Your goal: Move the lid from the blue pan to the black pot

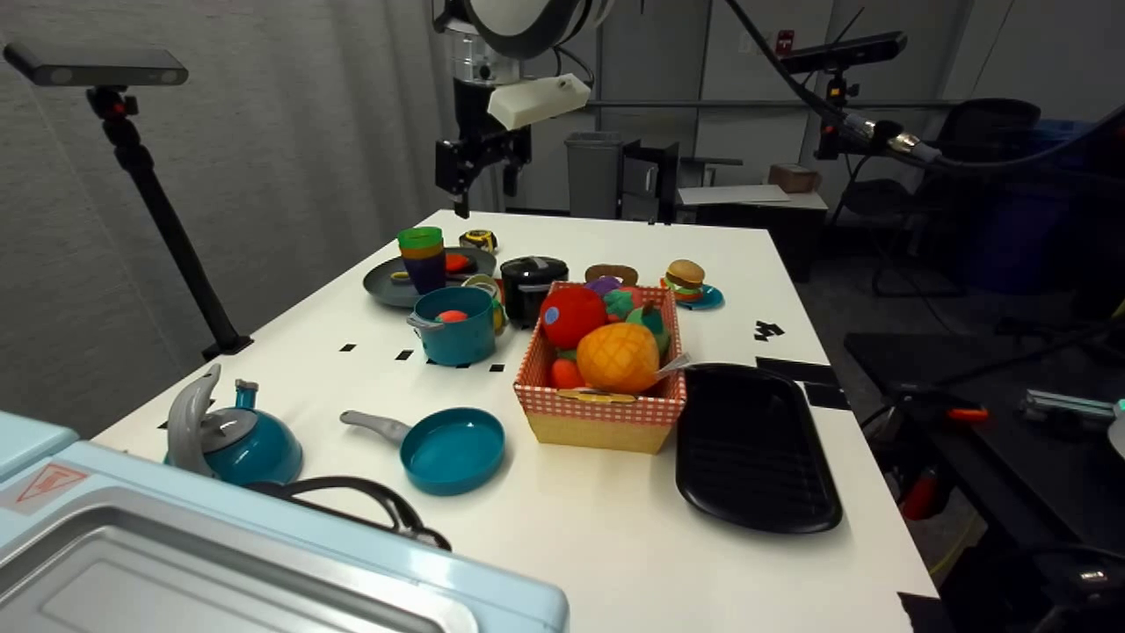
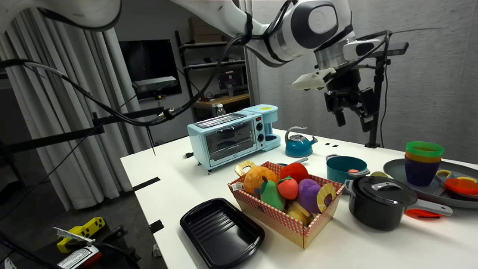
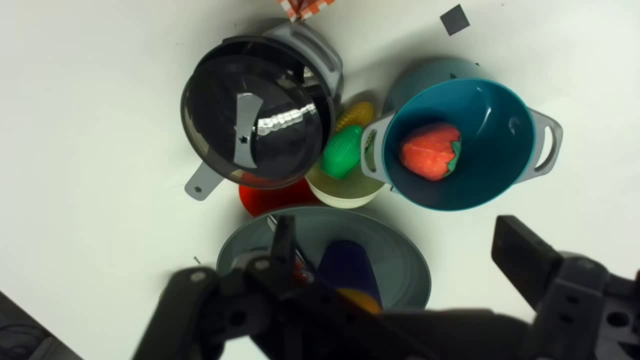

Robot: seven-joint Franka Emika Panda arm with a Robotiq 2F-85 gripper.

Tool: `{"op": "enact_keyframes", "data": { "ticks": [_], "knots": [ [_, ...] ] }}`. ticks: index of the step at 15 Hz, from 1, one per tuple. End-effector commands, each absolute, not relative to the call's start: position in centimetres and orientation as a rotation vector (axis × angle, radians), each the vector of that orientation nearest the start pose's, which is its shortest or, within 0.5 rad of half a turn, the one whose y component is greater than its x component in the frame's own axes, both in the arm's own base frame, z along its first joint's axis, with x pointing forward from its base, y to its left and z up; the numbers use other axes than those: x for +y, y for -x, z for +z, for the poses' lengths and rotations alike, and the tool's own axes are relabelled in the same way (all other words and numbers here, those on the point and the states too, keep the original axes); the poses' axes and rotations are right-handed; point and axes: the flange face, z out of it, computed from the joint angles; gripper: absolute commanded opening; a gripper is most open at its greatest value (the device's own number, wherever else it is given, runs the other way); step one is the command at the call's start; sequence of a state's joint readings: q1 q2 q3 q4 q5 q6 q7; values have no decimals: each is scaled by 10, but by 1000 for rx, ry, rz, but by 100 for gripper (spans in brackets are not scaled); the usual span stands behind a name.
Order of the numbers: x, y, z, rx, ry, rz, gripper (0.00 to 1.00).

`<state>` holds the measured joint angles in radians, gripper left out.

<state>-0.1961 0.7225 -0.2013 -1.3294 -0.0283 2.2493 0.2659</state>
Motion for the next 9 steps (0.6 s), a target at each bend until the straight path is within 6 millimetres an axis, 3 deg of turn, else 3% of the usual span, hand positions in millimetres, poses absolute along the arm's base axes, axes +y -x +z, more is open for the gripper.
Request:
{"op": "enact_keyframes", "data": {
  "ticks": [1,9],
  "knots": [
    [-239,-675,349,862,3194,-366,100],
    [-203,-608,364,775,3208,-460,100]
  ]
}}
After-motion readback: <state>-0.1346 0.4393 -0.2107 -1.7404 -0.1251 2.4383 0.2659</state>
